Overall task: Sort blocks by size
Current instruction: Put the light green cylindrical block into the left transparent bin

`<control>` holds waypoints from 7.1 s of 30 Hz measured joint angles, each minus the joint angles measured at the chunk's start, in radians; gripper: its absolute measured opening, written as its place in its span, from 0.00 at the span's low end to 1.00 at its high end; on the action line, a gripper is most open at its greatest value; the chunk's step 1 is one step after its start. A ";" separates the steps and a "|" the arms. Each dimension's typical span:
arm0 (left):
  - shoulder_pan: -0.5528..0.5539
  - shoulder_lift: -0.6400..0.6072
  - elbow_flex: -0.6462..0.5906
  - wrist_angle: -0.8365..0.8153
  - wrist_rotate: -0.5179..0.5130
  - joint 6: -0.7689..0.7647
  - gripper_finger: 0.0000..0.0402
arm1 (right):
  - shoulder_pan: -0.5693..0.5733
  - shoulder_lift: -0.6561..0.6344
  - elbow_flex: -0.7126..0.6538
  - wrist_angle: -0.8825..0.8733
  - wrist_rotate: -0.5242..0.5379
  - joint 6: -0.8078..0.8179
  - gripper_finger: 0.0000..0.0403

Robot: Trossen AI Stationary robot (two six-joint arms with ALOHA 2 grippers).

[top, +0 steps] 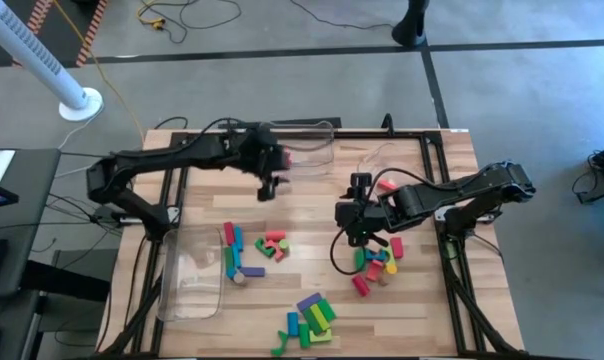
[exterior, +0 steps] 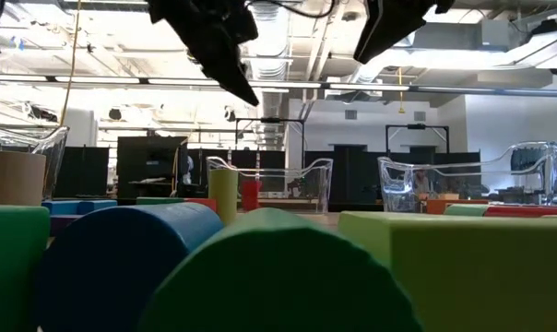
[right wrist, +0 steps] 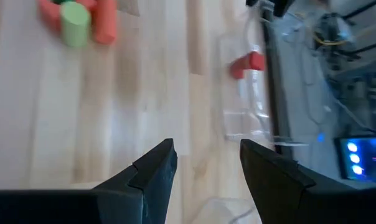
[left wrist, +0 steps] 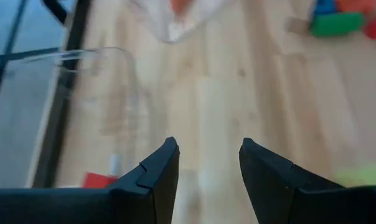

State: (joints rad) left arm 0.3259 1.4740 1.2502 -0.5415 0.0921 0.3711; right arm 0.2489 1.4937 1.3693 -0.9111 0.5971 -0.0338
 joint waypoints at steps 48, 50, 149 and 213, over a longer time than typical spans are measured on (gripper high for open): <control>-0.368 -0.312 -0.482 0.140 -0.164 -0.290 0.40 | -0.134 0.453 -0.202 1.006 -0.573 -0.098 0.54; -0.368 -0.313 -0.482 0.142 -0.164 -0.290 0.40 | -0.134 0.468 -0.194 1.005 -0.572 -0.102 0.54; -0.330 -0.311 -0.481 0.561 0.060 -0.308 0.40 | -0.148 0.167 -0.179 1.055 -0.535 -0.314 0.40; -0.541 -0.410 -0.173 -0.627 -0.134 -0.670 0.31 | -0.154 0.168 -0.178 0.644 -0.354 -0.255 0.63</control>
State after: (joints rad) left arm -0.2155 1.0639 1.0775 -1.1683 -0.0422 -0.2989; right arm 0.0952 1.6619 1.1912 -0.2669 0.2428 -0.2886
